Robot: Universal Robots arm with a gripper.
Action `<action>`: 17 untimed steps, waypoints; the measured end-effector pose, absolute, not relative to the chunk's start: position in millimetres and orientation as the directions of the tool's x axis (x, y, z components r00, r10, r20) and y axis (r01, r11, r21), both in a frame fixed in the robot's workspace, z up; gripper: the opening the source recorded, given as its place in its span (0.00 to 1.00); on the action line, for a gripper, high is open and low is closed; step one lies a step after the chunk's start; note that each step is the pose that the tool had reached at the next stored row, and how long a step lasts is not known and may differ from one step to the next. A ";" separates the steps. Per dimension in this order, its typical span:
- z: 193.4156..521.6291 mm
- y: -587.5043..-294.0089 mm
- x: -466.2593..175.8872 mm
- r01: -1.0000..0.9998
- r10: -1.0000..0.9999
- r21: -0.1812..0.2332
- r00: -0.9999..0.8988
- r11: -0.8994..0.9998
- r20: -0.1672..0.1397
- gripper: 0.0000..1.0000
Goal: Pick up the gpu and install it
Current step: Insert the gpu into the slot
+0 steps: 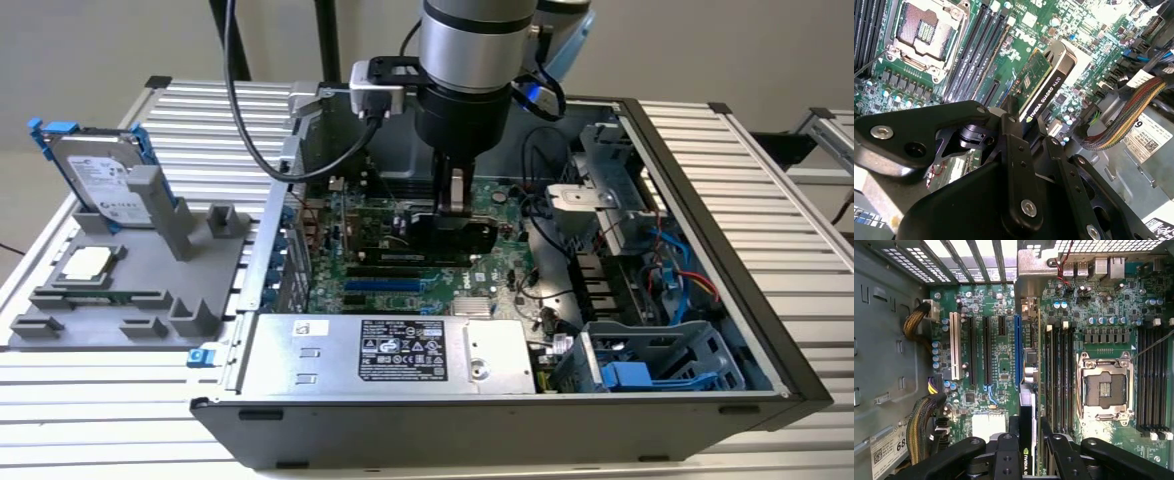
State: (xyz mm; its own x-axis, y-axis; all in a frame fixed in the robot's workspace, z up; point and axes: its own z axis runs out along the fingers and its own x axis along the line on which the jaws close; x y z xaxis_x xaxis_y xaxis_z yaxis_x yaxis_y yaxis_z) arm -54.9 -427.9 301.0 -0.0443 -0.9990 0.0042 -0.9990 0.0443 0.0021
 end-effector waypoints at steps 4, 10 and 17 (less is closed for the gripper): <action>298.1 -427.9 -57.4 -0.999 -0.999 0.002 -0.047 0.047 0.004 0.00; 294.9 -428.3 -59.2 -0.999 -0.999 0.002 -0.048 0.048 0.004 0.00; 292.9 -430.3 -59.3 -0.999 -0.999 0.002 -0.048 0.048 0.004 0.00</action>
State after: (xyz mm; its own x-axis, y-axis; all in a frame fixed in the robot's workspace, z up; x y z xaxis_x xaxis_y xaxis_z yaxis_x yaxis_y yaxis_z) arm -59.3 -430.3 292.9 -0.0478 -0.9988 0.0043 -0.9989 0.0478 0.0024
